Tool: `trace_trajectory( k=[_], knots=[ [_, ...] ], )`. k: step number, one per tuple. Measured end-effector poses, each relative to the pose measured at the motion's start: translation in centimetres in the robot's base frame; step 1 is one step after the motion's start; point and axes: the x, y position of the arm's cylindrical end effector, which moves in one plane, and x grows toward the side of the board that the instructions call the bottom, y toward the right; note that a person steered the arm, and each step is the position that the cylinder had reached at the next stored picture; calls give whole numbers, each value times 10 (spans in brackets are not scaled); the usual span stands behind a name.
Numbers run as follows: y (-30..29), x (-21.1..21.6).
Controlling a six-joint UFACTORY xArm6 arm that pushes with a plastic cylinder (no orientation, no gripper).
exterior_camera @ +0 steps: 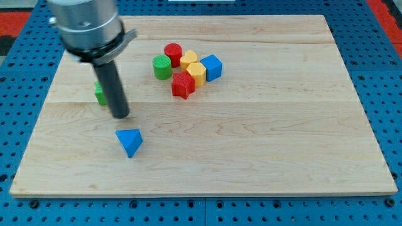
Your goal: Move green star to green circle
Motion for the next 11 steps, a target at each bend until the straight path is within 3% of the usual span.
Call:
trace_trajectory(
  k=[1, 3, 5, 11],
  knots=[
    [-54, 3],
    [-61, -45],
    [-29, -39],
    [53, -80]
  ],
)
